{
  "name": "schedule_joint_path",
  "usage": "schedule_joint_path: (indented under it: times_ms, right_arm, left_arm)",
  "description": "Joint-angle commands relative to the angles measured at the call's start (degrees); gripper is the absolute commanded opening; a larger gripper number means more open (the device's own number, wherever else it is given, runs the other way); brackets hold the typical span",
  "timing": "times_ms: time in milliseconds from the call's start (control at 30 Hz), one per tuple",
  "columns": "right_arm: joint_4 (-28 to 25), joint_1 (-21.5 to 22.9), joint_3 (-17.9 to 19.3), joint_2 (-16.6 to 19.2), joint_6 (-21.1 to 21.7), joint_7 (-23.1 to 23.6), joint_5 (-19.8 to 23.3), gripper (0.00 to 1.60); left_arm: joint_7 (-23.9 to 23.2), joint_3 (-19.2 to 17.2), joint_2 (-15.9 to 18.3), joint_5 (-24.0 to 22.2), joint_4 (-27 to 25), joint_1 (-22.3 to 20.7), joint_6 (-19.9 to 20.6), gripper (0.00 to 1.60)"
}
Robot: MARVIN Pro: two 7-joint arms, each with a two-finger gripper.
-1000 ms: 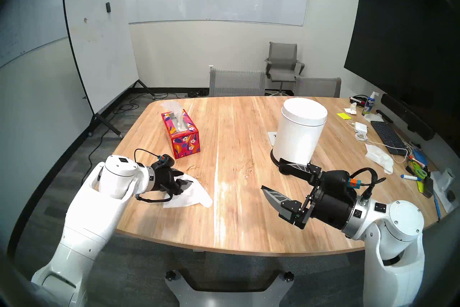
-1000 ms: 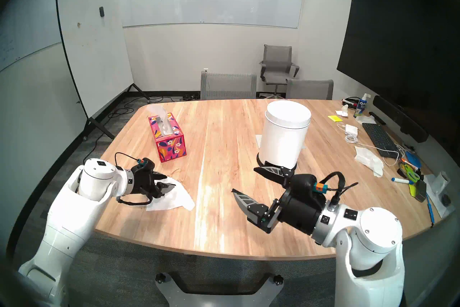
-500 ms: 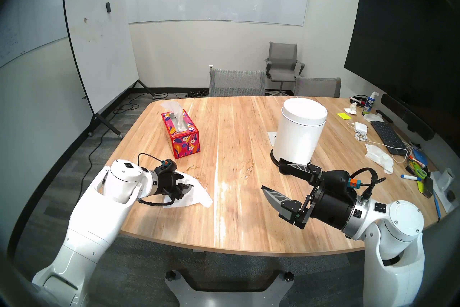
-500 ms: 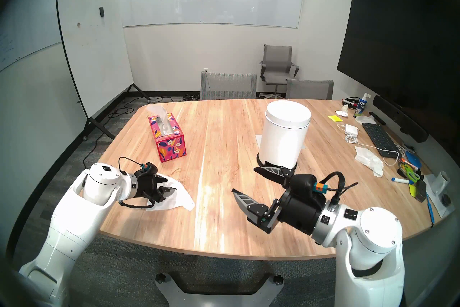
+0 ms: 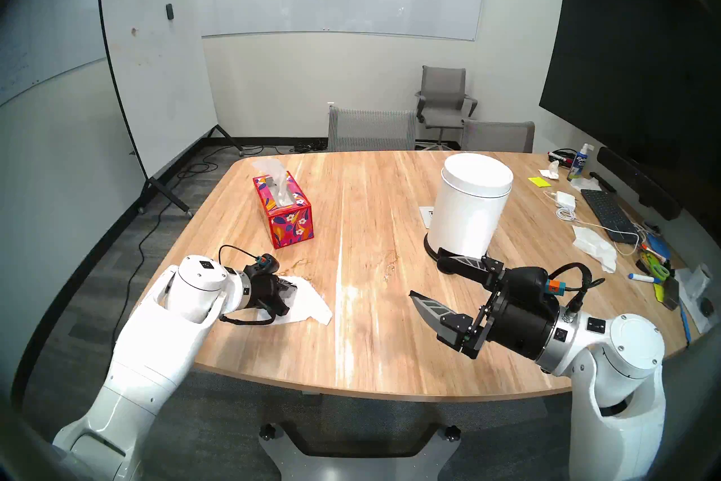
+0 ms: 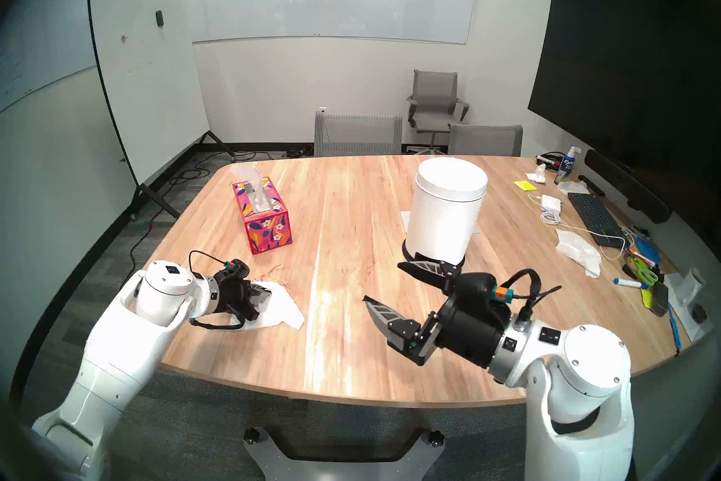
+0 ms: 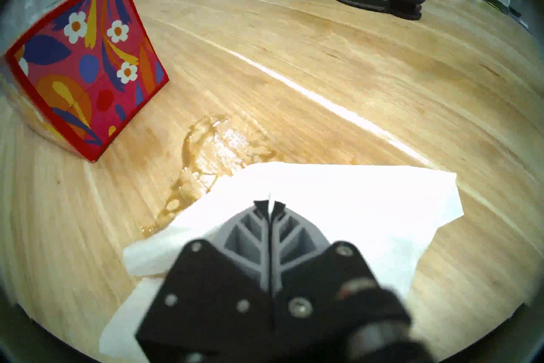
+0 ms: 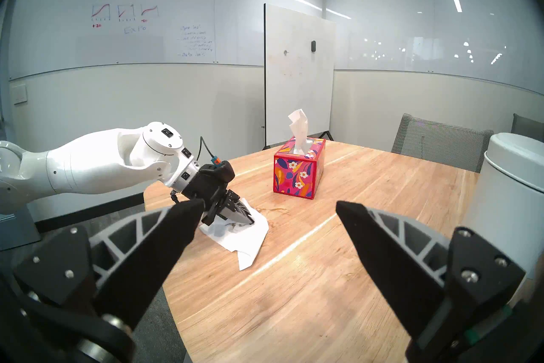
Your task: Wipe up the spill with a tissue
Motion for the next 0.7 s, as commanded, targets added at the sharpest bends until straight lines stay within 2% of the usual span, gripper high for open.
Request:
schedule_joint_path:
  times_ms: [0,367,567,667]
  right_arm:
    - [-0.94,0.15,0.14,0.08,0.03,0.13,0.16,1.60]
    - [-0.90,0.16,0.13,0.06,-0.01,0.13,0.15,1.60]
    - [-0.91,0.16,0.13,0.06,0.00,0.14,0.15,1.60]
    - [-0.92,0.16,0.14,0.07,0.01,0.14,0.15,1.60]
  left_arm:
    - [-0.72,-1.31,0.17,-1.22,-2.04,0.06,0.06,0.00]
    - [-2.20,-4.73,1.21,-3.07,-4.90,-0.96,1.66,0.00]
    - [-2.33,-5.96,1.91,-3.00,-4.02,-1.98,0.73,0.00]
    - [-1.73,-6.25,1.95,-2.56,-3.30,-2.12,-1.10,0.00]
